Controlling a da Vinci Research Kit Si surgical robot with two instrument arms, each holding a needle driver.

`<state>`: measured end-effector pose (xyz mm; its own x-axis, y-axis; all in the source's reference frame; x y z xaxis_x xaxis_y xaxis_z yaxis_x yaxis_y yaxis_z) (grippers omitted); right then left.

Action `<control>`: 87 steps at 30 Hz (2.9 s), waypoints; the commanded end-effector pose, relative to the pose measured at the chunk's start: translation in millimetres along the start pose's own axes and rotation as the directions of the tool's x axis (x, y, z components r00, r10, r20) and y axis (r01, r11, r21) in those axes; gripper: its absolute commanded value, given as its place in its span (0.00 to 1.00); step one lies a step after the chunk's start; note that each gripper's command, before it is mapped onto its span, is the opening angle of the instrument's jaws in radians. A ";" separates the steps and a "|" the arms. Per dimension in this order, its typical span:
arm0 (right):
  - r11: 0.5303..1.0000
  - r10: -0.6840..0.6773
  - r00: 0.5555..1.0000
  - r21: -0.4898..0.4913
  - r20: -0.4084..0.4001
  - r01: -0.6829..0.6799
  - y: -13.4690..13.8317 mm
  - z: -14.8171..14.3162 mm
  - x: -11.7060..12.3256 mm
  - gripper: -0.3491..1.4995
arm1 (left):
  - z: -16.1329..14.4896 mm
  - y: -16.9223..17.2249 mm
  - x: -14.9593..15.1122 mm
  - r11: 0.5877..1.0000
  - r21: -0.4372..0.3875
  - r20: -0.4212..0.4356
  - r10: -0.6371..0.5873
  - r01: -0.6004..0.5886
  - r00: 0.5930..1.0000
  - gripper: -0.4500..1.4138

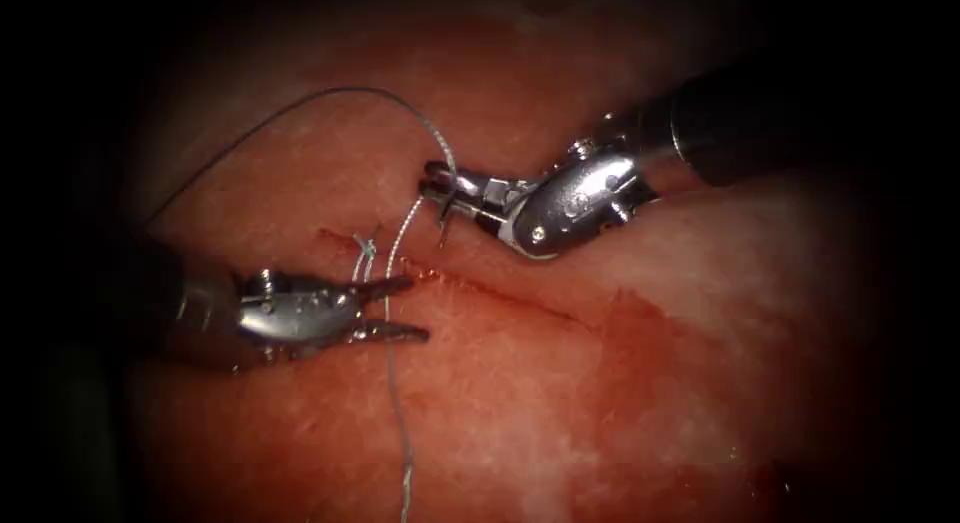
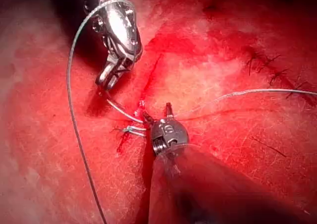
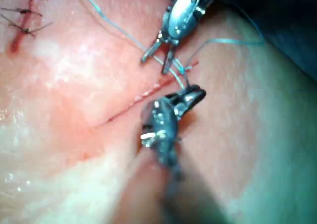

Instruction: Wound Closure

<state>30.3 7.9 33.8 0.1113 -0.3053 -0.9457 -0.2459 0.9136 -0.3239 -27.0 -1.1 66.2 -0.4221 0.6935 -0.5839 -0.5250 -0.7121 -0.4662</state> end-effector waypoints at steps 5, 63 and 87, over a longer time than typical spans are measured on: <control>1.000 0.010 1.000 0.001 -0.001 -0.010 -1.1 0.5 0.0 0.00 | 1.6 0.8 -2.1 1.000 -0.020 0.022 -0.012 0.013 1.000 0.37; 0.430 0.896 0.413 -0.080 0.165 -0.899 -2.0 0.8 -2.9 0.00 | 2.5 -0.2 -5.4 0.996 -0.075 0.104 -0.030 0.038 0.994 0.35; 0.180 0.951 0.149 -0.092 0.271 -0.979 -6.4 0.7 0.9 0.19 | 1.9 -0.4 -5.0 0.996 -0.082 0.107 -0.032 0.041 0.994 0.35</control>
<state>32.1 3.0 34.6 0.0402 0.8933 -0.4477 -0.2501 0.4428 0.8610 -25.5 -2.7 70.1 -0.4814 0.7212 -0.4981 -0.4807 -0.6925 -0.5380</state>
